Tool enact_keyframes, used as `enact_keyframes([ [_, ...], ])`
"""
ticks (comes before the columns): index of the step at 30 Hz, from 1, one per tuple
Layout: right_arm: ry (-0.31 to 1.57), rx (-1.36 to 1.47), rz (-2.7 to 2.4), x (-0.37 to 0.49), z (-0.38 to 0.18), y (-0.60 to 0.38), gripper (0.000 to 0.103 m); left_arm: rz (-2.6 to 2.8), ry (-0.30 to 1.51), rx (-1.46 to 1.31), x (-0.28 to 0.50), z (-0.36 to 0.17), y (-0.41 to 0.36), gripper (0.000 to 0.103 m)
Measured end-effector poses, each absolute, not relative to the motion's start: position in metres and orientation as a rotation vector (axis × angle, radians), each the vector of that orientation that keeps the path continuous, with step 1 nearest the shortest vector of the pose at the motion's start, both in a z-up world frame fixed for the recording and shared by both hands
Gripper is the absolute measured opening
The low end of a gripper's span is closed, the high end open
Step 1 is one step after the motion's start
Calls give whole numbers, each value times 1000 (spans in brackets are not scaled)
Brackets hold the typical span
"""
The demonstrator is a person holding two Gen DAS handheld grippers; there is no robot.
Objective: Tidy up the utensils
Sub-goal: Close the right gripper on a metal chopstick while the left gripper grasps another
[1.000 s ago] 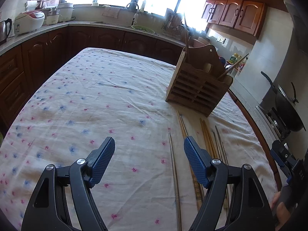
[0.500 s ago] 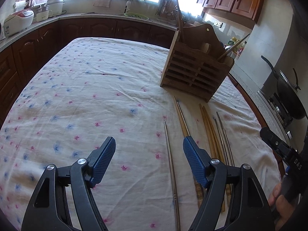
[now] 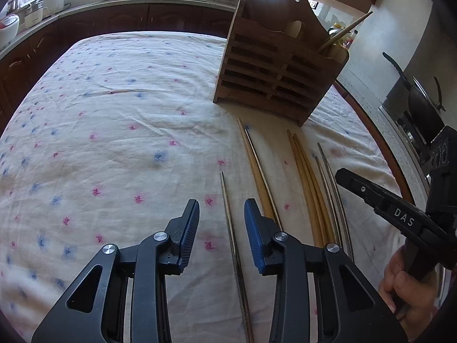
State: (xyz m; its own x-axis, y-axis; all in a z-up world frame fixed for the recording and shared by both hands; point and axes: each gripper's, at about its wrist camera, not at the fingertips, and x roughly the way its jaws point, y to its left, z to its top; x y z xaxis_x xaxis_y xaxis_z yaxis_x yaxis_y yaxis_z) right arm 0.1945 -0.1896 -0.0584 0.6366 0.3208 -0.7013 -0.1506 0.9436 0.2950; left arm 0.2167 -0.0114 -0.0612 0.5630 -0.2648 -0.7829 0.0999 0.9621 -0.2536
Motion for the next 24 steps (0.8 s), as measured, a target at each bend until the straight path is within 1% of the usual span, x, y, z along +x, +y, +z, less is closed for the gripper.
enact_keyframes([
  [1, 853, 212, 271, 198, -61, -188, 20, -223, 959, -184, 220, -63, -13, 29],
  [3, 878, 197, 262, 207, -67, -186, 19, -233, 981, -169, 226, -67, -17, 21],
  [6, 915, 176, 245, 218, -76, -185, 17, -235, 977, -144, 230, -70, -21, 18],
  [7, 920, 166, 241, 221, -77, -184, 14, -236, 975, -137, 232, -70, -23, 17],
  [9, 916, 131, 232, 225, -76, -180, 13, -233, 970, -126, 234, -71, -24, 11],
  [12, 916, 63, 224, 231, -76, -170, 14, -224, 962, -110, 236, -73, -26, 6],
  [16, 901, -37, 207, 229, -76, -158, 14, -228, 949, -104, 235, -74, -26, 5],
  [18, 894, -39, 206, 230, -76, -159, 13, -225, 943, -94, 235, -73, -26, 5],
  [20, 892, -29, 200, 230, -76, -161, 8, -229, 946, -106, 234, -72, -25, 4],
  [24, 898, 62, 228, 229, -74, -171, 5, -248, 953, -153, 230, -68, -16, 4],
])
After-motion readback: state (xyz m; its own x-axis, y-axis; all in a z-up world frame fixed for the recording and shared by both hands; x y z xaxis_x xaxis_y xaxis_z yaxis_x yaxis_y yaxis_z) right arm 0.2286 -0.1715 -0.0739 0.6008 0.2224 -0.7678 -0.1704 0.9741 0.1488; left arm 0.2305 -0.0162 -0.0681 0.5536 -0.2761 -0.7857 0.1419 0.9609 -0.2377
